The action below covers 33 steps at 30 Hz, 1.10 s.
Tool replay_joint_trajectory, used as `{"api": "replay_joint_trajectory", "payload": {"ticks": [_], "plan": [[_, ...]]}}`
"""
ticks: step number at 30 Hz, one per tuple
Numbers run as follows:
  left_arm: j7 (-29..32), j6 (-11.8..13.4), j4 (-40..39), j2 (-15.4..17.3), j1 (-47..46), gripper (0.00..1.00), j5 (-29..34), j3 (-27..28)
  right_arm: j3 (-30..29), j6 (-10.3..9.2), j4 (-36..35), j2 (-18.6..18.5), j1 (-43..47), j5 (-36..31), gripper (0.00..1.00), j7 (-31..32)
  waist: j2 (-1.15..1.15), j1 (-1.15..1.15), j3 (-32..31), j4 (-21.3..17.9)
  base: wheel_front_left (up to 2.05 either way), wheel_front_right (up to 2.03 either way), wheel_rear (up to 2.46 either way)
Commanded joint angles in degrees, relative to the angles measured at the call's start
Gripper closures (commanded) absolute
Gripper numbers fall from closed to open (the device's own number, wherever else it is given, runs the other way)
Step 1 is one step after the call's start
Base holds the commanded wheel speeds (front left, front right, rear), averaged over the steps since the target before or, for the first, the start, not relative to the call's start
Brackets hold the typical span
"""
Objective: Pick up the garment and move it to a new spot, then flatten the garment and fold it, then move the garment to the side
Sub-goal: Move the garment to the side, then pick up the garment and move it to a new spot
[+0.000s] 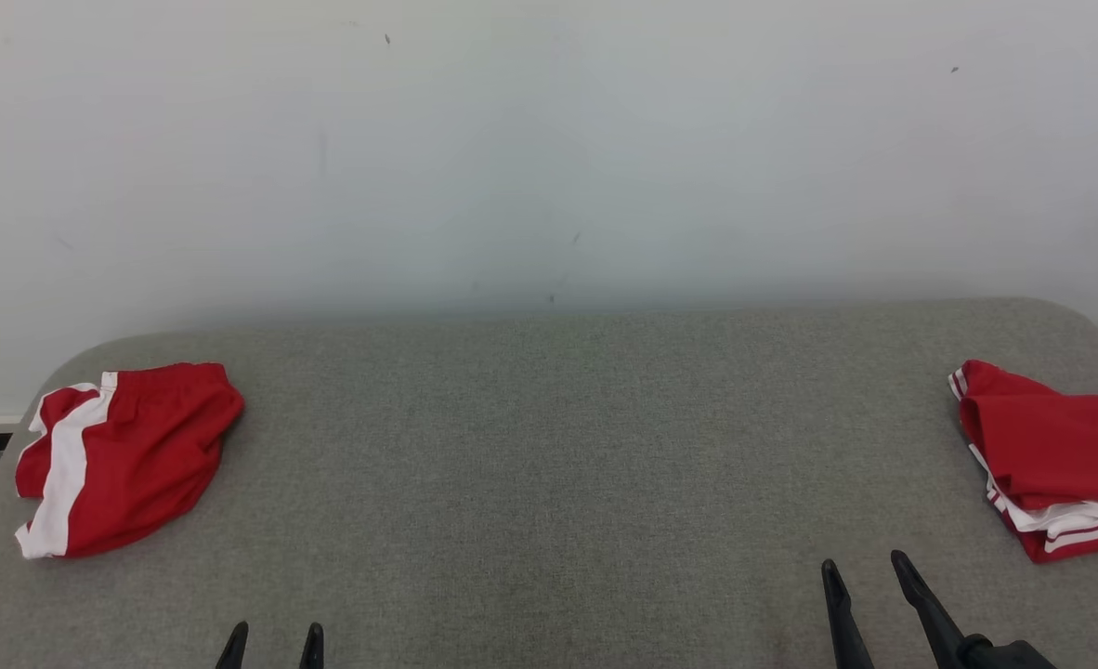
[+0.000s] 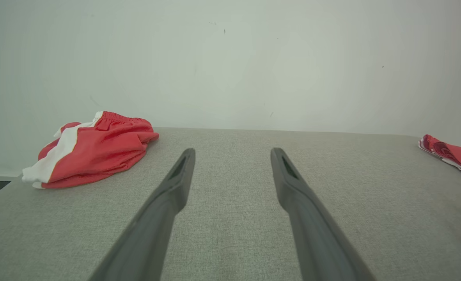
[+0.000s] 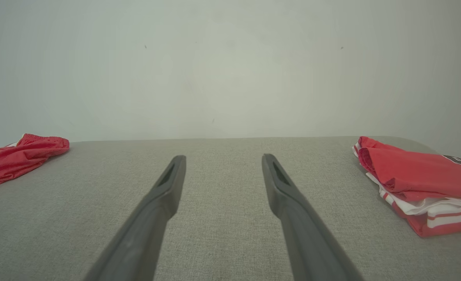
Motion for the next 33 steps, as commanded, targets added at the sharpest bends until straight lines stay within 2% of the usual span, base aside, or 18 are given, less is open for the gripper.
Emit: {"api": "replay_joint_trajectory", "payload": {"ticks": [1, 11, 24, 33], "plan": [[-0.2, 0.2, 0.1, 0.0, 0.7, 0.00, 0.0, 0.0, 0.2, -0.07, 0.1, 0.0, 0.3, -0.3, 0.00, -0.2, 0.00, 0.00, 0.1, 0.2, 0.00, 0.00, 0.00], [-0.2, 0.9, -0.1, 0.0, -0.9, 0.00, -1.0, -0.7, 0.3, -0.07, 0.0, 1.1, 0.2, 0.3, 0.00, -0.2, 0.00, 0.00, 0.7, 4.1, 0.00, 0.00, 0.00], [-0.2, 3.0, -0.7, 0.0, -1.8, 0.00, -1.9, -0.6, 1.2, -0.07, -0.2, 2.3, -1.1, 0.2, 0.00, -0.2, 0.00, 0.00, 1.7, 14.5, 0.00, 0.00, 0.00], [-0.2, 2.7, -1.7, 0.0, -2.1, 0.00, -2.2, 0.3, 1.2, -0.07, 0.1, 3.1, -1.5, 0.8, 0.00, -0.2, 0.00, 0.00, 2.3, 21.2, 0.00, 0.00, 0.00]]}}
